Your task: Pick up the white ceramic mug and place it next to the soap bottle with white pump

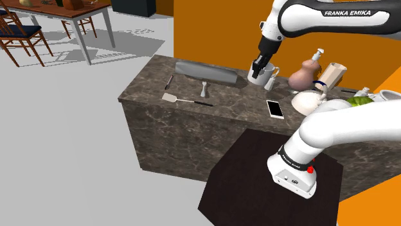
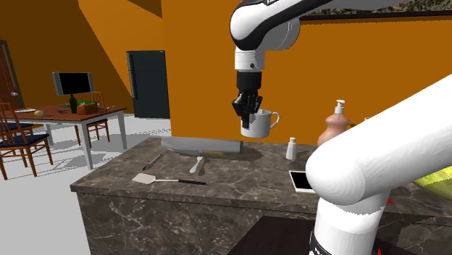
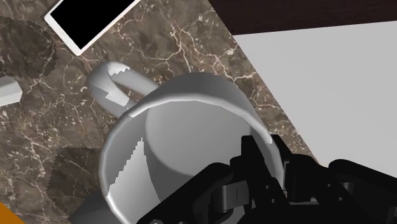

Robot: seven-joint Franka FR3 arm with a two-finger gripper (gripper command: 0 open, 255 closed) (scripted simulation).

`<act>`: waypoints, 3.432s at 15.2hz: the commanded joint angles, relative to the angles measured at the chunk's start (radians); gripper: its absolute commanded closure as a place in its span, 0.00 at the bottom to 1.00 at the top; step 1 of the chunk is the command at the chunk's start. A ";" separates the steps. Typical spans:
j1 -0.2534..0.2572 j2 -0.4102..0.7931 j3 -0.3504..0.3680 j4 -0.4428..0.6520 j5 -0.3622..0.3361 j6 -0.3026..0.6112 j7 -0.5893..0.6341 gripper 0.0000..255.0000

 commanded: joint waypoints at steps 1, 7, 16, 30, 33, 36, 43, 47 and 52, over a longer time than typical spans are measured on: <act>0.000 0.000 0.000 0.027 0.000 -0.027 -0.002 1.00; 0.001 0.005 0.001 0.111 0.002 -0.106 -0.005 1.00; 0.001 0.027 0.004 0.246 0.005 -0.218 -0.009 1.00; -0.012 0.072 -0.037 0.426 -0.019 -0.352 -0.063 1.00; -0.031 0.075 -0.103 0.433 -0.059 -0.349 -0.136 1.00; -0.048 0.088 -0.169 0.448 -0.097 -0.343 -0.209 1.00; -0.077 0.158 -0.326 0.523 -0.168 -0.322 -0.380 1.00; -0.084 0.222 -0.421 0.588 -0.193 -0.306 -0.481 1.00; -0.081 0.328 -0.549 0.696 -0.196 -0.285 -0.615 1.00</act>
